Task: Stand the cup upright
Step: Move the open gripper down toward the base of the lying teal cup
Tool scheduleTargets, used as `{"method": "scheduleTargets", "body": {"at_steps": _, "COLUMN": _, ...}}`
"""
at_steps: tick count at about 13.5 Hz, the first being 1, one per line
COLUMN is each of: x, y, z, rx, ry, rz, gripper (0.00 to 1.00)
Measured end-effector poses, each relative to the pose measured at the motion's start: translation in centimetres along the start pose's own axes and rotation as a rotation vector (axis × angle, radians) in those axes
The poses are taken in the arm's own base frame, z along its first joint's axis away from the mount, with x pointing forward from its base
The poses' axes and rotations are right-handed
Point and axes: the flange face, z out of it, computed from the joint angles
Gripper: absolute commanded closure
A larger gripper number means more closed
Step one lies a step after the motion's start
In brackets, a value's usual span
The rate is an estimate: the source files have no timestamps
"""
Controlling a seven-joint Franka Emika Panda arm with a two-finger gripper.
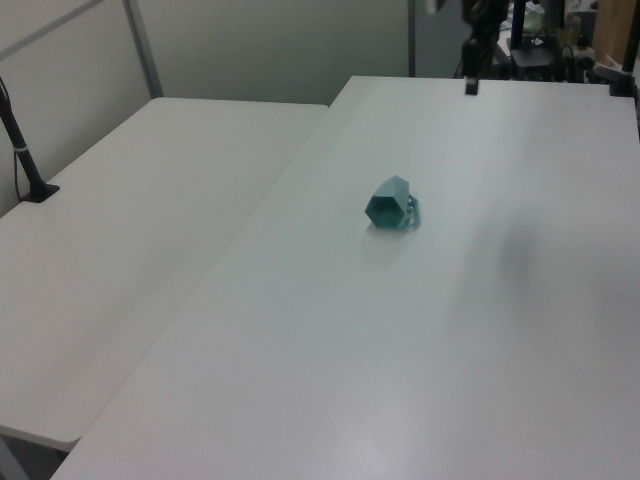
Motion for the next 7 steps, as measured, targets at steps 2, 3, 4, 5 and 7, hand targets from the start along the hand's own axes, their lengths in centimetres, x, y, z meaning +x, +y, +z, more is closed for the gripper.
{"method": "scheduleTargets", "body": {"at_steps": 2, "x": 1.9, "y": -5.0, "z": 1.9, "rx": -0.067, "ry": 0.050, "rz": 0.032, "gripper": 0.00}}
{"method": "scheduleTargets", "body": {"at_steps": 3, "x": 2.6, "y": -6.6, "z": 2.7, "rx": -0.097, "ry": 0.062, "rz": 0.037, "gripper": 0.00}}
{"method": "scheduleTargets", "body": {"at_steps": 4, "x": 3.4, "y": -9.2, "z": 4.0, "rx": -0.143, "ry": 0.070, "rz": 0.035, "gripper": 0.00}}
{"method": "scheduleTargets", "body": {"at_steps": 5, "x": 3.9, "y": -10.7, "z": 5.0, "rx": -0.183, "ry": 0.075, "rz": 0.027, "gripper": 0.00}}
{"method": "scheduleTargets", "body": {"at_steps": 7, "x": 4.5, "y": -14.7, "z": 7.9, "rx": -0.349, "ry": 0.120, "rz": -0.008, "gripper": 0.00}}
